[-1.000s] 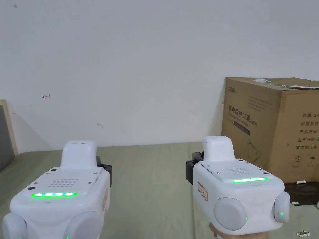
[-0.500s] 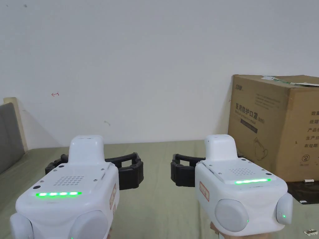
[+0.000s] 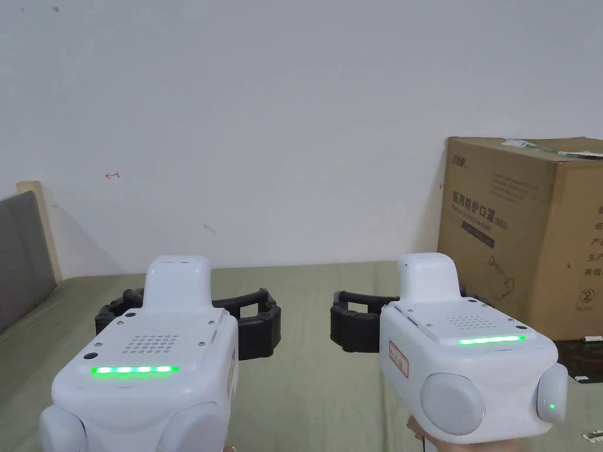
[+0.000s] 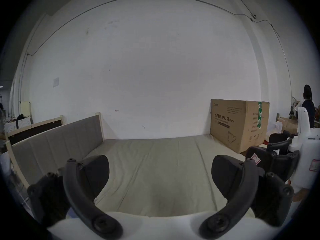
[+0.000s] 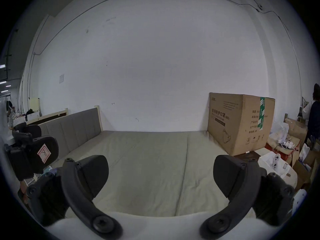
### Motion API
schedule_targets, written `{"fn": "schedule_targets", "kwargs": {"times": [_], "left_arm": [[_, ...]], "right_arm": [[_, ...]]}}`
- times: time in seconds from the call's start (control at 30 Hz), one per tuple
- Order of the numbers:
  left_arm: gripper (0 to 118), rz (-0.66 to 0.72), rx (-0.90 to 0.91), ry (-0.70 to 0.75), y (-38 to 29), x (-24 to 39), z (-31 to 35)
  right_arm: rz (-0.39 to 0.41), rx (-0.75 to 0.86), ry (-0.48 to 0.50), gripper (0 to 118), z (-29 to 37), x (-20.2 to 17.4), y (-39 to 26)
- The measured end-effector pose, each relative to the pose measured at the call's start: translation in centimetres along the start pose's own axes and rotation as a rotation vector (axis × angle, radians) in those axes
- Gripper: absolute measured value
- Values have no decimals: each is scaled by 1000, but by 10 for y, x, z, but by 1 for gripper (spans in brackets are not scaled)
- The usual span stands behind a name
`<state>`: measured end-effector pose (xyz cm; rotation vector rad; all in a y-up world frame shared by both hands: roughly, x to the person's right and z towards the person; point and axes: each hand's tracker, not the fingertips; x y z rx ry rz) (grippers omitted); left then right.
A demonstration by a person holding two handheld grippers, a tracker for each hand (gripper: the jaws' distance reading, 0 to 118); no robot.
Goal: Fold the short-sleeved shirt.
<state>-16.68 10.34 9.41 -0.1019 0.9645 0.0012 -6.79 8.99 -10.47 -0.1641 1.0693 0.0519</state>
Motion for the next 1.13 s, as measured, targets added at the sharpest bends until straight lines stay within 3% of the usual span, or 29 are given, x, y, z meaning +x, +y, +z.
{"fn": "schedule_targets", "kwargs": {"times": [0.2,0.37,0.63,1.13], "left_arm": [[117,19,-51,-31,-1,-4,-3],[118,-35,-18,59,-5,0,-4],[118,43,-82,55,-3,-7,-10],[118,-7,-82,61,-4,1,-13]], "right_arm": [[2,-3,-3,118,-1,0,-3],[3,-9,-10,118,-4,2,-4],[-4,-21,-17,118,-5,5,-5],[20,-42,-6,118,-4,-1,-12]]}}
